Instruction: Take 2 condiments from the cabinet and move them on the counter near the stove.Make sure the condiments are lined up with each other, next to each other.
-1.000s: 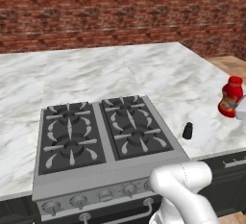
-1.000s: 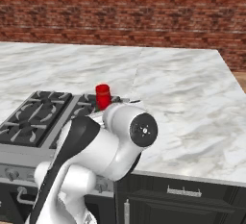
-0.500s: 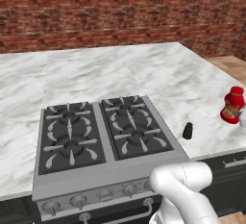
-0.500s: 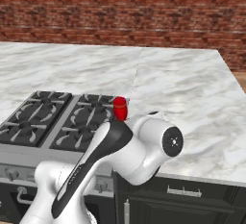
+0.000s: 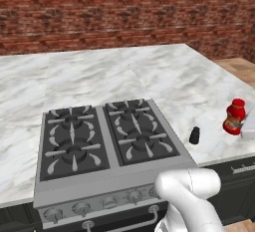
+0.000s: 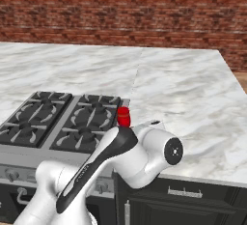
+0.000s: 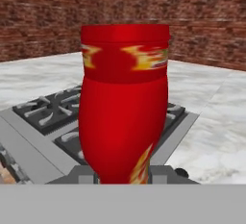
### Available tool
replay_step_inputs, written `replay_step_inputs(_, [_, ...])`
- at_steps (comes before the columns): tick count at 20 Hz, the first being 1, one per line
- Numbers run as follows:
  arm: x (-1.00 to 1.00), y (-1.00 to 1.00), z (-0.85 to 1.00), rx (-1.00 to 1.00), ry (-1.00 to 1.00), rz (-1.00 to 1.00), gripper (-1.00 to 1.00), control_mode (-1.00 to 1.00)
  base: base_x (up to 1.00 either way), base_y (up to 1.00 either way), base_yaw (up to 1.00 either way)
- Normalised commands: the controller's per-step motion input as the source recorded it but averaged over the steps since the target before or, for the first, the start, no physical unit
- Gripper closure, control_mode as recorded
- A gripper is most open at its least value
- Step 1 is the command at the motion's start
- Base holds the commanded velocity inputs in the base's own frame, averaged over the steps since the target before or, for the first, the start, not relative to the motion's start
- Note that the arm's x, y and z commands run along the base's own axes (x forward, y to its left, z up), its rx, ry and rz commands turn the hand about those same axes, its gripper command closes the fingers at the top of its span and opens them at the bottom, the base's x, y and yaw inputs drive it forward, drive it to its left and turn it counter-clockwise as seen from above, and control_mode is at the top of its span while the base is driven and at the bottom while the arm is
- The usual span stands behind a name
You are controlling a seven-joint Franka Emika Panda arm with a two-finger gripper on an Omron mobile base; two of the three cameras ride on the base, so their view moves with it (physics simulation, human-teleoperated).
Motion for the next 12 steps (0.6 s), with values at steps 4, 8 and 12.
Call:
replay_step_inputs(4, [0.18,-0.13,-0.2,0.0,0.04,0.0,1.0,-1.0,0.0,0.0,0.0])
replay_step_inputs(8, [0.23,-0.12,-0.07,0.0,0.1,0.0,1.0,-1.0,0.0,0.0,0.0])
replay_step_inputs(12, [0.3,-0.01,-0.21,0.0,0.02,0.0,1.0,-1.0,0.0,0.0,0.0])
